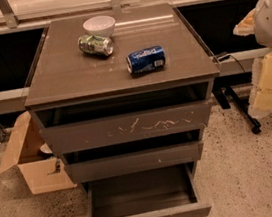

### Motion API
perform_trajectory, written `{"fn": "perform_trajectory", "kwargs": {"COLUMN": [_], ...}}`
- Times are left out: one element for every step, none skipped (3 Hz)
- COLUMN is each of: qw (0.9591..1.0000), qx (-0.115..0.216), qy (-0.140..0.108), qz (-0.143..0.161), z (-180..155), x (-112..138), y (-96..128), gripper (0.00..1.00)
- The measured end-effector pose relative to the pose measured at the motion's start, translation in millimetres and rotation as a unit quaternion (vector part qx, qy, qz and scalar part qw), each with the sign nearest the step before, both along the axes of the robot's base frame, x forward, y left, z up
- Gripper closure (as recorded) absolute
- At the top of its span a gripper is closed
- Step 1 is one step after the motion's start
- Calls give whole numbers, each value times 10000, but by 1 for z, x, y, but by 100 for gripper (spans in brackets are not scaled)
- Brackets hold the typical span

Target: Close bottom drawer

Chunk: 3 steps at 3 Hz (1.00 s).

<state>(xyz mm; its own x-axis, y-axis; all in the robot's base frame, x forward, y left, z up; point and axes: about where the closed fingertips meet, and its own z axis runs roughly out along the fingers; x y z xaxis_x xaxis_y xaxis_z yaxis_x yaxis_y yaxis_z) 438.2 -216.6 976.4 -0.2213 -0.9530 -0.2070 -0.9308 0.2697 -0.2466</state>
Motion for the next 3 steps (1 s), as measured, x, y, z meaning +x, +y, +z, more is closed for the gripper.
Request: {"fn": "perform_trajectory", "kwargs": {"qw": [10000, 9999, 9985], "qx": [0, 79, 326], "qy": [0, 89, 381], "qz": [0, 76, 221], "z": [0, -23, -89], "x": [0, -4, -18], "y": [0, 9, 39], "gripper": [0, 0, 0]}}
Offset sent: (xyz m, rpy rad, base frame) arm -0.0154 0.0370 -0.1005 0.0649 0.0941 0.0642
